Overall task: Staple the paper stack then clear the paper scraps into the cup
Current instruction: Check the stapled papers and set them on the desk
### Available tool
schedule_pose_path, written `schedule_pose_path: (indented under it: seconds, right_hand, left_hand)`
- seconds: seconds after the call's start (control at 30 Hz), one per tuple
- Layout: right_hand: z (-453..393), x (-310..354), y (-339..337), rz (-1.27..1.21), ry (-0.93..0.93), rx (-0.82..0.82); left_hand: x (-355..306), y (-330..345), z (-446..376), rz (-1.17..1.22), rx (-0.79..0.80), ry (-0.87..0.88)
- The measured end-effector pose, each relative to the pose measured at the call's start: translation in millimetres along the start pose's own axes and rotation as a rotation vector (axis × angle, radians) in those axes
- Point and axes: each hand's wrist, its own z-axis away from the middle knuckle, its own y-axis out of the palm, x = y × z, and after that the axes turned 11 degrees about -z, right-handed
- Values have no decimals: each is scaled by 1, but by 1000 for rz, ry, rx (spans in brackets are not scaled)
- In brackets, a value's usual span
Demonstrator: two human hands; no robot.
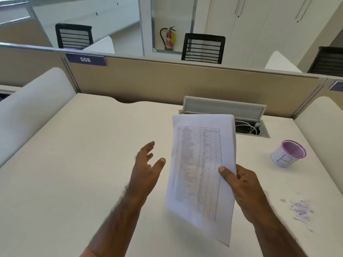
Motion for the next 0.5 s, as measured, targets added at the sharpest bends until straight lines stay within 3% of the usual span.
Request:
schedule_pose_path:
  seconds: [0.03, 0.1, 0.17, 0.23, 0.33, 0.43, 0.5]
  right_hand:
    - [3, 2, 3, 59, -54, -57]
    - [13, 5, 12, 202, -199, -135]
    - [27, 8, 24, 382, -297, -117]
    - [42, 10, 37, 593, -348, -73]
    - [58, 8, 57, 890, -522, -93]
    - [66, 5, 66, 893, -544, 54]
    - [57, 8, 55, 788, -613, 44]
  left_hand:
    - [-7, 2, 5, 18, 23, 41]
    - [-22, 9, 20, 117, 221, 104]
    - [-37, 18, 36, 210, 461, 122]
    - [-47, 28, 48, 282, 550, 127]
    - [-57, 32, 57, 371, 386, 78]
    - [-53, 23, 50, 381, 186, -1]
    - [-48, 10, 41, 419, 168, -43]
